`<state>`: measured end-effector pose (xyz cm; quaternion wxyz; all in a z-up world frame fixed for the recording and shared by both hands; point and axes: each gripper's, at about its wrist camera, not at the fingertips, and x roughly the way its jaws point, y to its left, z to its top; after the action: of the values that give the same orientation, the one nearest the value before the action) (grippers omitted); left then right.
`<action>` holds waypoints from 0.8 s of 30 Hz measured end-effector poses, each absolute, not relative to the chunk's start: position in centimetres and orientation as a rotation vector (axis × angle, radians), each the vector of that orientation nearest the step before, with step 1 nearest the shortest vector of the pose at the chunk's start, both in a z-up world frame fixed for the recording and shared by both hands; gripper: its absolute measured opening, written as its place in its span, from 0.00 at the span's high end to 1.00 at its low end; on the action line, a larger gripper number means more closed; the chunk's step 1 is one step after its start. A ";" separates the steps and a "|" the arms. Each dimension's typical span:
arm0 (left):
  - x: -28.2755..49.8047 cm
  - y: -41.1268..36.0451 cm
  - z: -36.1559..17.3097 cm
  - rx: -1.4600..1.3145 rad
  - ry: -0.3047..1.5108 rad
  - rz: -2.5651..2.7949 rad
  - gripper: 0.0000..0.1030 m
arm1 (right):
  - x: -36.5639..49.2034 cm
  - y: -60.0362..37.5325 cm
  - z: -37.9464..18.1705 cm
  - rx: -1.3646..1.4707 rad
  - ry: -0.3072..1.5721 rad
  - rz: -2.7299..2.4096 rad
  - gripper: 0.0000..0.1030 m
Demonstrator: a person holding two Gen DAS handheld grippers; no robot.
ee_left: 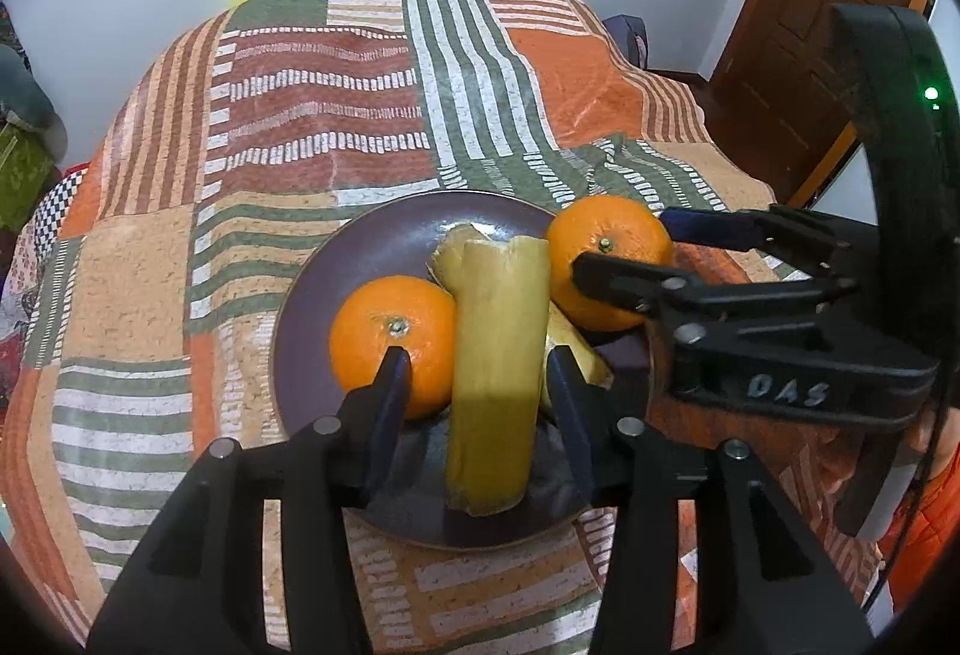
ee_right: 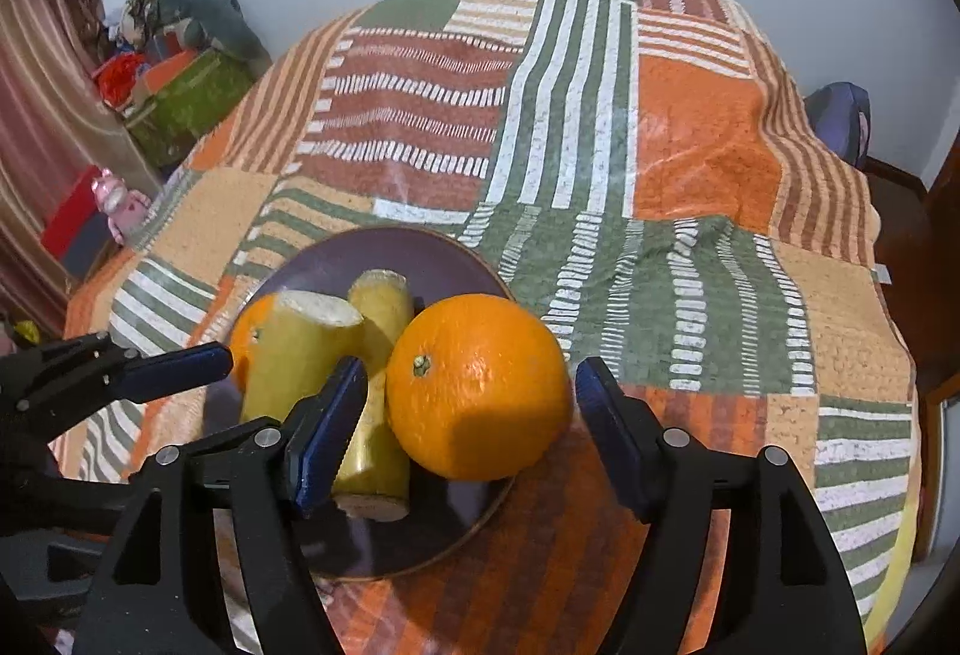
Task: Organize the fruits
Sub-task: 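Carry the yellow cylinder and large orange onto the plate and open both tools, then grasp a red tomato with the right tool while the left tool grasps another tomato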
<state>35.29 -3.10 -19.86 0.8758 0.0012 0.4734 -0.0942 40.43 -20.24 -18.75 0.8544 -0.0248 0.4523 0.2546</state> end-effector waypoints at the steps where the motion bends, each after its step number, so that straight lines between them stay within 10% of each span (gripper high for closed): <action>1: 35.0 -3.0 -19.6 0.001 0.982 -0.193 0.55 | 40.3 -20.3 -18.5 -0.052 0.947 0.531 0.33; 24: 21.7 1.7 -11.0 0.018 0.826 -0.111 0.35 | 25.6 -21.0 -10.7 -0.074 0.752 0.560 0.32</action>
<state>21.73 1.72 -10.98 0.9144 0.0088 0.4012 -0.0537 25.63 -20.96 -10.69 0.8916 -0.0355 0.3621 0.2697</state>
